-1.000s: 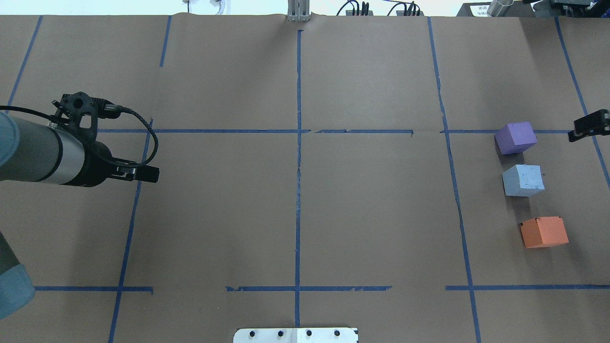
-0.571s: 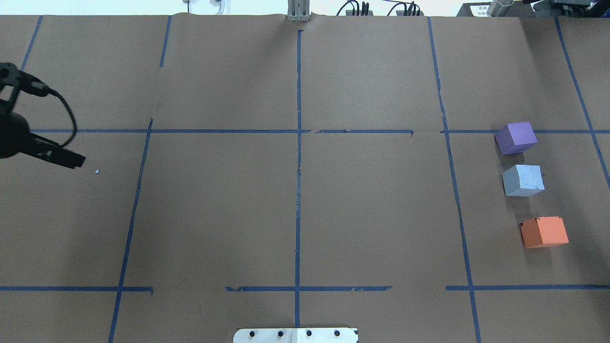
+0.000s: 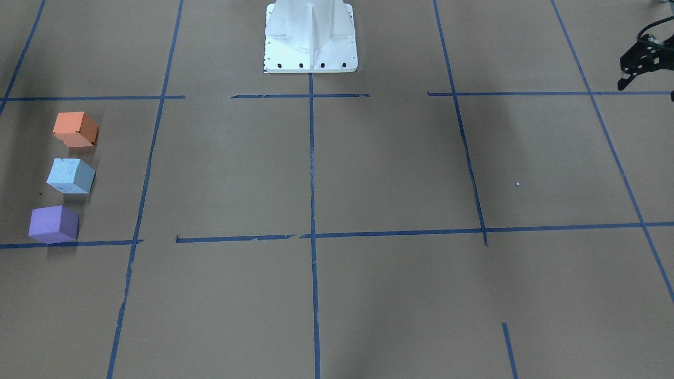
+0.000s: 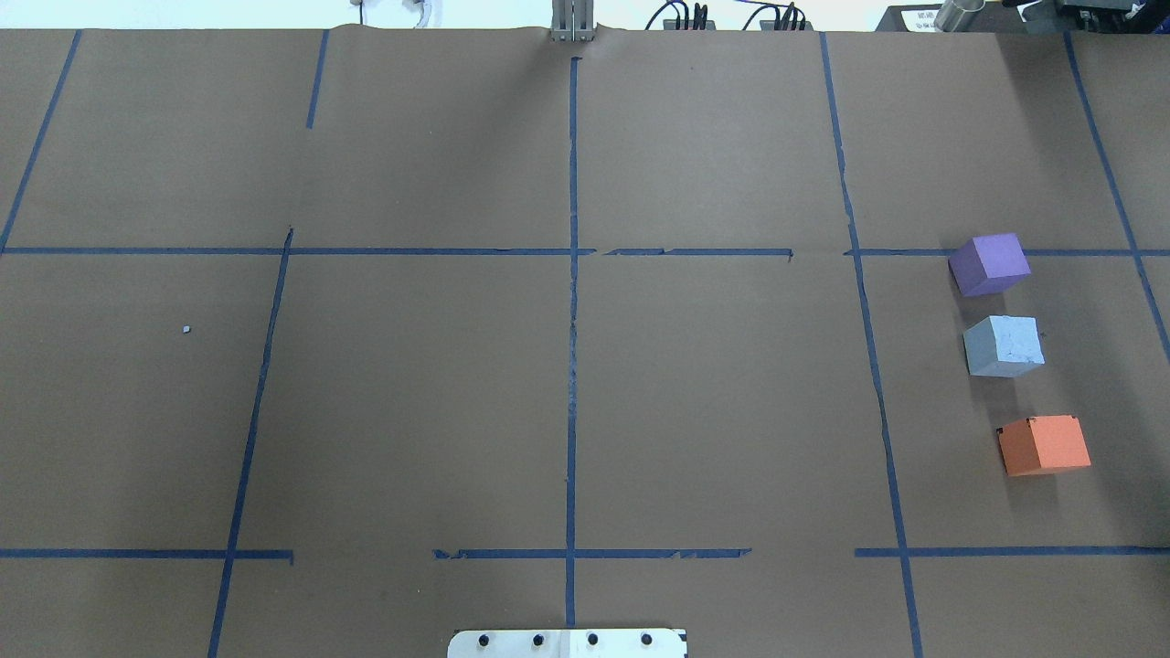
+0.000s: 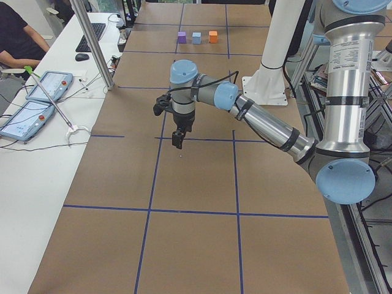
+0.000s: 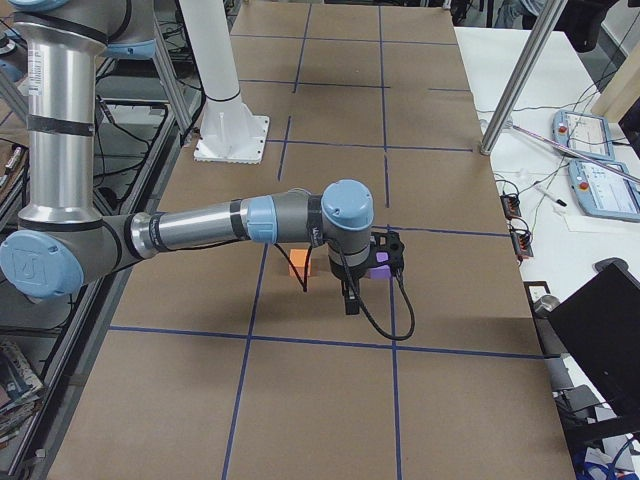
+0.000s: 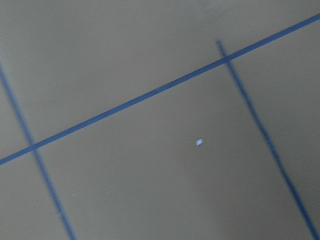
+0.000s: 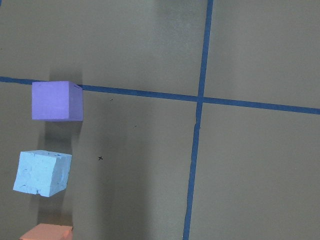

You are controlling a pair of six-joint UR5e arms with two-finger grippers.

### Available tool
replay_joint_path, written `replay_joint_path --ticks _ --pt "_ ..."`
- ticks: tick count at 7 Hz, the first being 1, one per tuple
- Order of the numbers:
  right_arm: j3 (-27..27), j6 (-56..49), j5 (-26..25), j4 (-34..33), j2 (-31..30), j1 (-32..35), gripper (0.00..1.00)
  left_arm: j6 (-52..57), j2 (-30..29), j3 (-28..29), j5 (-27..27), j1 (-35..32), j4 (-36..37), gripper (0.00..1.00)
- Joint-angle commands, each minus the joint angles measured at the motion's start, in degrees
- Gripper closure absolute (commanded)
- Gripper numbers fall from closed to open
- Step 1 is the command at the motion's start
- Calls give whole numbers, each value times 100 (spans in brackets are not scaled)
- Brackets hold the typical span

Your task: Place blue block between orange and purple blocks

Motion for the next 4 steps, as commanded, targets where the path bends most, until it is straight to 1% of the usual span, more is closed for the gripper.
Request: replay_joint_path --ticks 1,3,4 --pt "12 -4 16 12 17 3 0 129 425 497 -639 -581 -54 0" --pt "73 14 33 12 -17 -6 0 103 452 428 -631 -590 -65 0" --pt "73 14 33 12 -18 -6 0 60 505 219 -605 -590 -48 0"
